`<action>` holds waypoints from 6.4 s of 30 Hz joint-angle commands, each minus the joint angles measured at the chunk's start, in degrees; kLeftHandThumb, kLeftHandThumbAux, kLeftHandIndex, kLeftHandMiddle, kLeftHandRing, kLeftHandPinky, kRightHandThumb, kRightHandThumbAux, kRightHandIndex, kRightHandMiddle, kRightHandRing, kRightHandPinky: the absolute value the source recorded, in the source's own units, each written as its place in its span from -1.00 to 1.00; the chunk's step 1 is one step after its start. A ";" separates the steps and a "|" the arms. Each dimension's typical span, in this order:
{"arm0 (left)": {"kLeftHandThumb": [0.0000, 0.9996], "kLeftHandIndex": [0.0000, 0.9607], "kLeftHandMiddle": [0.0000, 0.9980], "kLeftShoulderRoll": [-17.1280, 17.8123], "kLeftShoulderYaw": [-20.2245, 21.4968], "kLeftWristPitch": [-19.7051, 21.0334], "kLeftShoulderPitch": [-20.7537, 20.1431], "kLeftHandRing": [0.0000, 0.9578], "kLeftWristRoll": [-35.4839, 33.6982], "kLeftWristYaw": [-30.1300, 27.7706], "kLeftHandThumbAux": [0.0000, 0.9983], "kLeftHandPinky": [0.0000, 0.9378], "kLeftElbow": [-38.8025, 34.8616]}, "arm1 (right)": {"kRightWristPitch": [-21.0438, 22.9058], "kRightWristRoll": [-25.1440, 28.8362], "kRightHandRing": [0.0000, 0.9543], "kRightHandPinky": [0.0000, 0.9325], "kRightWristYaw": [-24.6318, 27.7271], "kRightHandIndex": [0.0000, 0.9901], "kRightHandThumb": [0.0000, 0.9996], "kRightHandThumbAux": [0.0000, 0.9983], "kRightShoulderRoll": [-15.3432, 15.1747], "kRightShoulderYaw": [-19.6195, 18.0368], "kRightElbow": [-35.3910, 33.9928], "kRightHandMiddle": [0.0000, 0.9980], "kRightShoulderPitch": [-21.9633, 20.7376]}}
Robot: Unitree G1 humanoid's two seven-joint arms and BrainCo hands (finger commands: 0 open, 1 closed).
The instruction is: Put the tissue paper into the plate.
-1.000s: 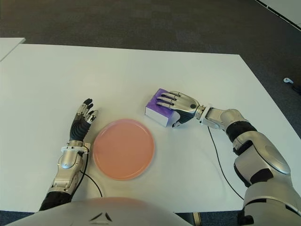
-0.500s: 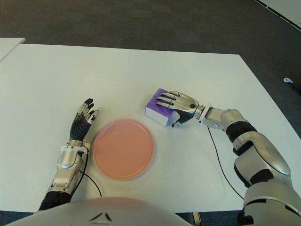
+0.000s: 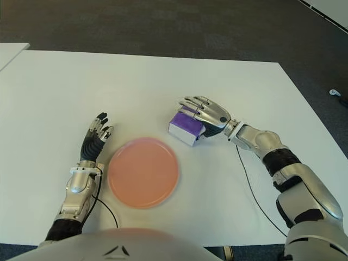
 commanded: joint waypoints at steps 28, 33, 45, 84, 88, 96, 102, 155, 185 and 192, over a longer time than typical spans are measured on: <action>-1.00 -1.00 -1.00 -1.59 -0.07 2.16 1.92 -1.00 2.46 3.27 -0.01 -1.00 -1.84 | -3.93 -1.81 -1.00 -1.00 -0.61 -1.00 0.05 0.10 3.60 -1.52 6.33 -1.00 -2.59; -1.00 -1.00 -1.00 -1.62 -0.04 2.56 1.94 -1.00 2.41 3.58 -0.01 -1.00 -1.97 | -4.71 -1.45 -1.00 -1.00 0.46 -1.00 0.04 0.11 3.92 -1.56 6.91 -1.00 -2.60; -1.00 -1.00 -1.00 -1.93 0.03 2.70 2.28 -1.00 2.11 3.87 0.01 -1.00 -2.43 | -5.74 -2.51 -1.00 -1.00 2.08 -1.00 0.06 0.09 4.06 -0.66 8.19 -1.00 -2.88; -1.00 -1.00 -1.00 -2.54 -0.10 1.48 3.12 -1.00 2.88 4.89 0.00 -1.00 -2.59 | -6.27 -7.41 -1.00 -1.00 -4.54 -1.00 0.01 0.01 9.47 8.43 24.42 -1.00 -10.34; -1.00 -1.00 -1.00 -2.67 -0.20 1.19 3.32 -1.00 2.99 4.97 0.01 -1.00 -2.61 | -5.92 -7.37 -1.00 -1.00 -5.67 -1.00 0.00 0.02 10.06 9.10 26.14 -1.00 -11.06; -1.00 -1.00 -1.00 -2.89 0.02 0.38 3.43 -1.00 3.13 5.87 0.02 -1.00 -2.13 | -4.24 -6.52 -1.00 -1.00 -7.15 -1.00 0.00 0.02 13.12 9.90 31.54 -1.00 -13.79; -1.00 -1.00 -1.00 -2.92 -0.10 0.03 3.61 -1.00 3.26 5.93 0.00 -1.00 -2.07 | -3.99 -5.41 -1.00 -1.00 -7.09 -1.00 0.00 0.04 14.29 9.72 33.28 -1.00 -15.03; -1.00 -1.00 -1.00 -4.42 -0.90 -0.91 6.44 -1.00 5.74 8.36 -0.04 -1.00 -3.75 | -4.55 -1.15 -1.00 -1.00 -4.46 -1.00 0.05 0.02 17.47 9.85 34.51 -1.00 -16.54; -1.00 -1.00 -1.00 -4.30 -0.88 -1.36 7.33 -1.00 5.24 8.08 -0.01 -1.00 -3.97 | -2.80 -2.01 -1.00 -1.00 -5.18 -1.00 -0.01 0.06 19.28 12.85 37.65 -1.00 -14.69; -1.00 -1.00 -1.00 -4.28 -0.64 -1.91 6.71 -1.00 5.16 8.26 -0.02 -1.00 -2.86 | -2.58 -1.56 -1.00 -1.00 -4.15 -1.00 0.00 0.08 20.53 13.38 39.63 -1.00 -14.42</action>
